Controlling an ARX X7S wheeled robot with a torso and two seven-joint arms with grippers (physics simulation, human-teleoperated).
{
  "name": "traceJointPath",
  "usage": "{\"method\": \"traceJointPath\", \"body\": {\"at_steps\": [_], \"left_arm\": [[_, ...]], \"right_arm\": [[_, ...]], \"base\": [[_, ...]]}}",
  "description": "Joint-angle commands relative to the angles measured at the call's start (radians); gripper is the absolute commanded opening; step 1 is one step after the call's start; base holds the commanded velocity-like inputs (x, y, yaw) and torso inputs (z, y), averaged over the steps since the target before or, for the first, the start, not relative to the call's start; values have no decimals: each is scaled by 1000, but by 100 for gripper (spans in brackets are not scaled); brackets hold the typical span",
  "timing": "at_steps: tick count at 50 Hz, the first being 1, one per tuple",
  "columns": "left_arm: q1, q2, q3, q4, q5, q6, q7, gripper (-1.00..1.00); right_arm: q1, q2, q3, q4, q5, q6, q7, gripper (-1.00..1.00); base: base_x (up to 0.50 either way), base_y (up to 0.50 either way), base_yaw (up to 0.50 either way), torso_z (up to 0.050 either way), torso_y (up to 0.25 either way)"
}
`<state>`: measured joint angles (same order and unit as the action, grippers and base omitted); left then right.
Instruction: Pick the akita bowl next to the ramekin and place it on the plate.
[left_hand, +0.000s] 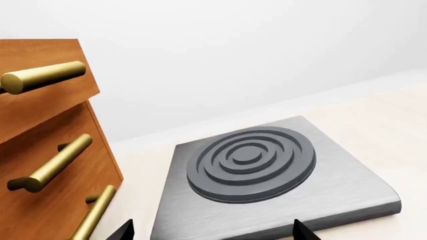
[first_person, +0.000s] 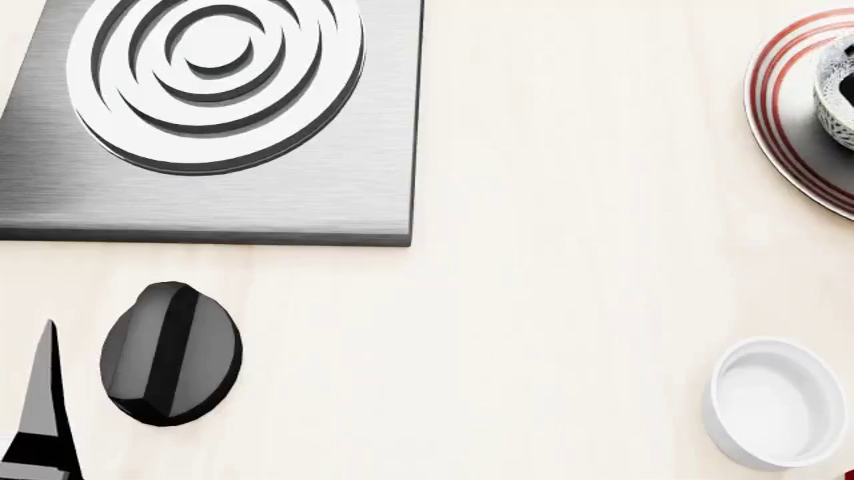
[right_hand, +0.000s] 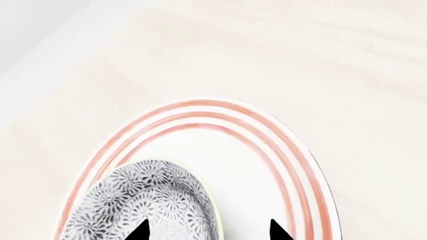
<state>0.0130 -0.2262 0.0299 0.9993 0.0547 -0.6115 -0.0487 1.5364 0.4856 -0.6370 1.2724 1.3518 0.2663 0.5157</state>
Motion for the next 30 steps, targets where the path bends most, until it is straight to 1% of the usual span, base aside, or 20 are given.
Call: {"method": "traceJointPath", "body": {"at_steps": [1,6,9,12,15,19,21,30], "left_arm": [[4,13,-23,0,-12,-13,29,100],[6,12,-24,3,-16,-15,26,100],[8,9,-23,4,-16,-15,25,100],[7,8,-23,5,-18,-18,24,100],[6,8,-23,7,-20,-21,22,100],[5,10,-26,9,-26,-24,19,100],[4,9,-26,5,-26,-24,18,100],[1,5,-27,9,-32,-29,14,100]], "right_arm": [[-7,8,-27,-133,-90,-37,16,100],[-9,39,-86,-254,-160,-42,59,100],[-3,80,-162,-374,-252,-38,128,100],[-3,111,-204,-466,-295,-12,168,100],[-15,129,-200,-515,-289,-9,189,100],[-32,170,-225,-628,-329,-10,247,100],[-44,182,-211,-659,-312,-15,256,100],[-82,239,-230,-842,-327,-17,284,100]], "base": [[0,0,0,0,0],[0,0,0,0,0],[0,0,0,0,0],[0,0,0,0,0],[0,0,0,0,0],[0,0,0,0,0],[0,0,0,0,0],[0,0,0,0,0]]}}
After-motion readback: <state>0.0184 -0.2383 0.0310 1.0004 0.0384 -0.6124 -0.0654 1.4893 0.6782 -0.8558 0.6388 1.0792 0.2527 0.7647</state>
